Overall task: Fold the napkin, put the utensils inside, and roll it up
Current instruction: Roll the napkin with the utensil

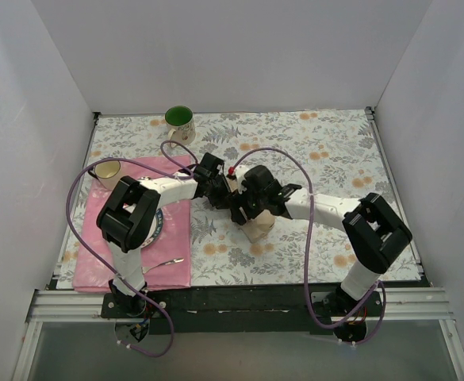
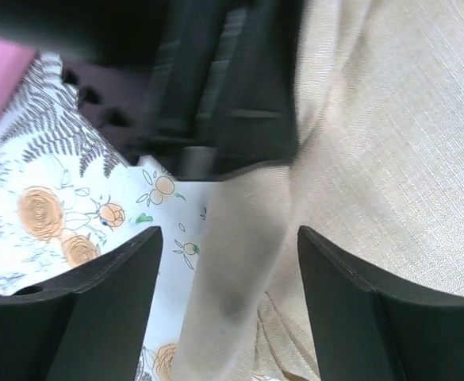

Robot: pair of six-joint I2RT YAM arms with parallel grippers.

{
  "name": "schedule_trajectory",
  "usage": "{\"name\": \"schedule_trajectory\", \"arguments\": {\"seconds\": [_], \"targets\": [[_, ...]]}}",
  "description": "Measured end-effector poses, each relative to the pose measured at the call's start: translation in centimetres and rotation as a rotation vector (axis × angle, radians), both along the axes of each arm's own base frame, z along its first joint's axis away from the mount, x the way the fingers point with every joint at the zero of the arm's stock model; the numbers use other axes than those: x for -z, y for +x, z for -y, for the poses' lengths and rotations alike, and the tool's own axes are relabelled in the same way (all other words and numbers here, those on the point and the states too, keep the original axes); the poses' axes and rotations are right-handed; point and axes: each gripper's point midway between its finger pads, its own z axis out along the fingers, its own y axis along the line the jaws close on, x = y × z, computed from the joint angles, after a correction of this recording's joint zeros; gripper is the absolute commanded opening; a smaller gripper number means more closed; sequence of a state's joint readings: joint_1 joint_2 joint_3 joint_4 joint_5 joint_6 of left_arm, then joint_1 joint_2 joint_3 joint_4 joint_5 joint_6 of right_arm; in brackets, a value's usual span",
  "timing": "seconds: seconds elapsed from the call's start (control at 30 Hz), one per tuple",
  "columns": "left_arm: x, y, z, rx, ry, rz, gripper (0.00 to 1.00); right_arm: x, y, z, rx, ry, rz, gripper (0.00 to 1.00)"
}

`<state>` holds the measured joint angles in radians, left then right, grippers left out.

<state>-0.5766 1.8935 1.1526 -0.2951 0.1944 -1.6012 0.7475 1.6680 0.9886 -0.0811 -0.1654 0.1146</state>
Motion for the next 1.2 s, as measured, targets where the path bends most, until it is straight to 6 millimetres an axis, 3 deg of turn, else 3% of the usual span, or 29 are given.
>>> {"name": "schedule_trajectory", "arguments": {"seconds": [0.17, 0.33, 0.4, 0.67, 0.7, 0.87, 0.97, 1.17, 1.2], "targets": [[0.1, 0.1, -0.2, -0.003, -0.014, -0.006, 0.06, 0.9, -1.6, -0.7, -0.036, -0.152, 0.130, 0.78], [0.1, 0.0, -0.2, -0.004, -0.048, -0.019, 0.06, 2.4, -1.6, -0.8, -0.032, -0.261, 0.198, 0.75], [0.1, 0.0, -0.2, -0.004, -0.056, -0.022, 0.06, 3.4, -1.6, -0.7, -0.024, -0.299, 0.208, 0.70], [0.1, 0.0, -0.3, -0.005, -0.067, -0.030, 0.10, 3.3, -0.3, -0.6, 0.020, -0.342, 0.281, 0.43], [0.1, 0.0, -0.3, -0.004, -0.067, -0.030, 0.12, 3.3, -0.3, -0.6, 0.020, -0.344, 0.283, 0.41], [0.1, 0.0, -0.4, 0.005, -0.063, -0.026, 0.47, 3.6, -0.1, -0.6, -0.001, -0.296, 0.222, 0.30], [-0.5, 0.3, -0.1, 0.017, -0.076, -0.009, 0.57, 3.7, 0.2, -0.6, -0.023, -0.224, 0.142, 0.26], [-1.0, 1.1, -0.4, -0.009, -0.067, 0.017, 0.66, 3.5, 0.7, -1.4, -0.110, -0.037, -0.028, 0.23], [-1.1, 1.3, -0.6, -0.022, -0.063, 0.021, 0.80, 3.5, 0.7, -1.8, -0.131, -0.001, -0.052, 0.23]]}}
